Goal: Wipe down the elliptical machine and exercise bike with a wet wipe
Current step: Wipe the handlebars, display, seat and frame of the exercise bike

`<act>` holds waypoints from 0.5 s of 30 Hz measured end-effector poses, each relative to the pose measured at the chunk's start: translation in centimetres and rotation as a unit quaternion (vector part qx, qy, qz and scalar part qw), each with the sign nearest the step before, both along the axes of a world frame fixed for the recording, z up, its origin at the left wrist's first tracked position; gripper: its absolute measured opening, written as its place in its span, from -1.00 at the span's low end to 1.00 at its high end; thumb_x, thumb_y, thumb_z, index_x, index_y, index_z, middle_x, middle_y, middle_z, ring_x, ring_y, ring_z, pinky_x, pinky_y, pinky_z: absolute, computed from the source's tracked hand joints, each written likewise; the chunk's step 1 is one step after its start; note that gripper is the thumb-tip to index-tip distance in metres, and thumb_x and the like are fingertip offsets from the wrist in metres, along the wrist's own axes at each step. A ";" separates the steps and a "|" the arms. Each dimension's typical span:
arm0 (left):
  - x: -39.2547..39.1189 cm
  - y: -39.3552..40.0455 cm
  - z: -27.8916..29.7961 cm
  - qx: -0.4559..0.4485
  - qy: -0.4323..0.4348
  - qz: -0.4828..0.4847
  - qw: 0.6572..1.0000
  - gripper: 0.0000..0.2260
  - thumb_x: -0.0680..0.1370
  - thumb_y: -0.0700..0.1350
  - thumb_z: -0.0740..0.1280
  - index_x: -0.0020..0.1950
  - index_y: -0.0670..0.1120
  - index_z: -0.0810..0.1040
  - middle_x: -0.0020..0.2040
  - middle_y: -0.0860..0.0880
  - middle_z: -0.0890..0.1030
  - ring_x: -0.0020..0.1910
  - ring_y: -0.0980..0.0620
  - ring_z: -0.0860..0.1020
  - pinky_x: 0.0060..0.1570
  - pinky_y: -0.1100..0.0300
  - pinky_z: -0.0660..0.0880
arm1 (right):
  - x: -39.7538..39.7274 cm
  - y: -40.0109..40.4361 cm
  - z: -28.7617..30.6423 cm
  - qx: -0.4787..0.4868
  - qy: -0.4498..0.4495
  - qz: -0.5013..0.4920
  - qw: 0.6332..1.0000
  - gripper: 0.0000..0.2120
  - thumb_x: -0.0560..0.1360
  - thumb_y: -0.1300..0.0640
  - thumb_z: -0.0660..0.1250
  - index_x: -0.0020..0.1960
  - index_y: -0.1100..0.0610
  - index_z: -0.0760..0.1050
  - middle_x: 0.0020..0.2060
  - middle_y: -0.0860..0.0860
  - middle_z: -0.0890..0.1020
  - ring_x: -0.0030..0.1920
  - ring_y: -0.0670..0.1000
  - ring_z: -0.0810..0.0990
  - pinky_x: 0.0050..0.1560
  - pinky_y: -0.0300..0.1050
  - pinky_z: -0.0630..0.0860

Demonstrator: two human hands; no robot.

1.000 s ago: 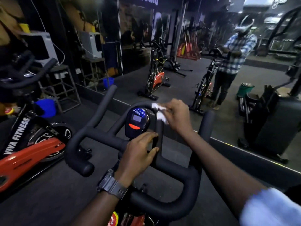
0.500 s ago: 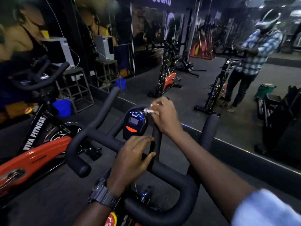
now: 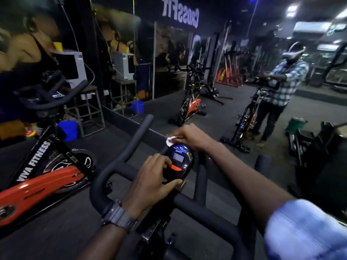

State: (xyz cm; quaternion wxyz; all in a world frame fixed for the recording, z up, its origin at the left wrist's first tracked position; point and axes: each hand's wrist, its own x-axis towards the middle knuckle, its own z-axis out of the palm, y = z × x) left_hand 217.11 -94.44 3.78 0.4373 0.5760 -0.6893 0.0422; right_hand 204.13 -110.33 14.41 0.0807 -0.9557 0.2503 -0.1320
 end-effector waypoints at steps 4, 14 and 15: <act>2.8 -0.9 0.4 0.026 0.007 -0.044 0.999 -0.65 0.49 0.24 0.36 0.02 -0.01 0.48 -0.08 0.13 0.49 -0.11 0.24 0.46 -0.09 0.34 0.40 | -2.5 -0.7 1.1 0.052 0.012 0.006 0.999 -0.77 0.53 0.07 0.41 0.16 0.06 0.67 0.12 -0.03 0.68 0.10 -0.19 0.59 0.11 -0.42 0.41; 6.0 -2.7 -0.4 0.005 0.196 -0.027 0.980 -0.62 0.64 0.13 0.08 -0.06 -0.12 0.52 -0.10 0.01 0.51 -0.11 0.13 0.49 -0.03 0.17 0.39 | 8.0 3.2 1.0 -0.096 0.259 -0.032 0.961 -0.85 0.42 0.04 0.45 -0.05 0.08 0.69 -0.11 0.09 0.71 -0.03 0.12 0.63 -0.08 -0.10 0.50; 6.1 -2.8 -0.4 0.004 0.212 -0.024 0.977 -0.60 0.64 0.13 0.06 -0.06 -0.12 0.52 -0.10 0.02 0.50 -0.11 0.11 0.49 -0.02 0.14 0.41 | 8.2 3.7 0.8 -0.110 0.270 -0.028 0.956 -0.84 0.43 0.04 0.44 -0.04 0.08 0.68 -0.10 0.10 0.71 -0.02 0.14 0.64 -0.07 -0.08 0.51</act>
